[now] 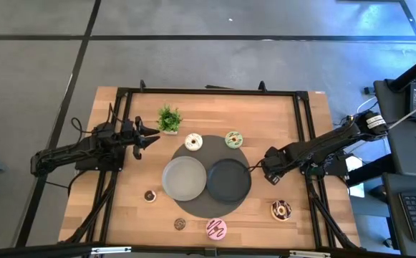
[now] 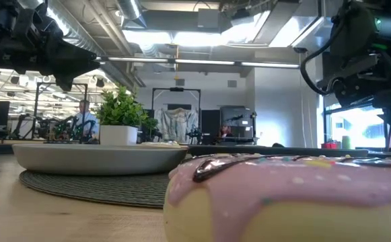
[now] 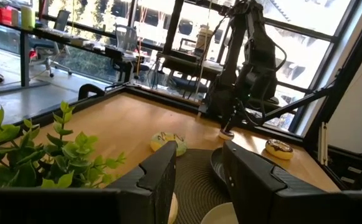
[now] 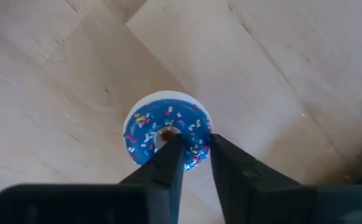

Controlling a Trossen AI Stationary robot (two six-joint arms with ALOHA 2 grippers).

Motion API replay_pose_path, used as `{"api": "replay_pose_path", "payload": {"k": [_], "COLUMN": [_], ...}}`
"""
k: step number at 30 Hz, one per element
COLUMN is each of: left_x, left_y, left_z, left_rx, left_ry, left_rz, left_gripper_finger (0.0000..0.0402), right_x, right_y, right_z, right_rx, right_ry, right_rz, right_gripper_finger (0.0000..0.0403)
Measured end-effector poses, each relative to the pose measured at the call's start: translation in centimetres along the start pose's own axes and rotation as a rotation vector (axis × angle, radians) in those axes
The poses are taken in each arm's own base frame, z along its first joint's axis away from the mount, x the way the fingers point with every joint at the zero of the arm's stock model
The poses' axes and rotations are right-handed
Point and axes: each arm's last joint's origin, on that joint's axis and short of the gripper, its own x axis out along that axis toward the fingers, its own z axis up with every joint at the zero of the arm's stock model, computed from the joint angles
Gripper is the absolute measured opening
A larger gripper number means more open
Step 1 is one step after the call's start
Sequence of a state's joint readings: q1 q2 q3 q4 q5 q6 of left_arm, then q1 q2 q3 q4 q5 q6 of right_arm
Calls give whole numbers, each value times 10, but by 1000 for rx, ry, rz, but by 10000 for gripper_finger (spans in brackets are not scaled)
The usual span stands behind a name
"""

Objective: Pick & Place donuts
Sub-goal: Put the small purple donut on the black plate

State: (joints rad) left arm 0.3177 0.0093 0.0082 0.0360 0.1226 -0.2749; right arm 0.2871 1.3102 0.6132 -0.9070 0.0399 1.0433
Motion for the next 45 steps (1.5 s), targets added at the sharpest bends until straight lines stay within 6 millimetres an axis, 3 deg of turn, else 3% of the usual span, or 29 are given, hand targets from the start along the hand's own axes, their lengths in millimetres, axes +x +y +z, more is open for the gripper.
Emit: {"api": "replay_pose_path", "payload": {"k": [8,14,18,25,29,37,45], "left_x": [0,0,0,0,0,0,0], "left_y": [0,0,0,2,2,2,2], "left_z": [0,0,0,0,0,0,0], "left_rx": [0,0,0,-1,-1,-4,-29], "left_ry": [0,1,-1,-8,-8,-6,-6], "left_rz": [0,0,13,50,51,52,52], "left_gripper_finger": [127,127,127,127,127,127,127], "right_x": [0,-3,-22,-67,-81,-64,-32], "right_y": [0,0,6,43,72,116,127], "right_z": [0,0,5,30,50,91,112], "right_rx": [-23,-31,-56,-165,-311,-492,-512], "right_ry": [1,2,-10,-255,-374,-344,-217], "right_rz": [-2,-3,7,234,323,242,235], "right_gripper_finger": [8,10,4,3,2,2,4]}}
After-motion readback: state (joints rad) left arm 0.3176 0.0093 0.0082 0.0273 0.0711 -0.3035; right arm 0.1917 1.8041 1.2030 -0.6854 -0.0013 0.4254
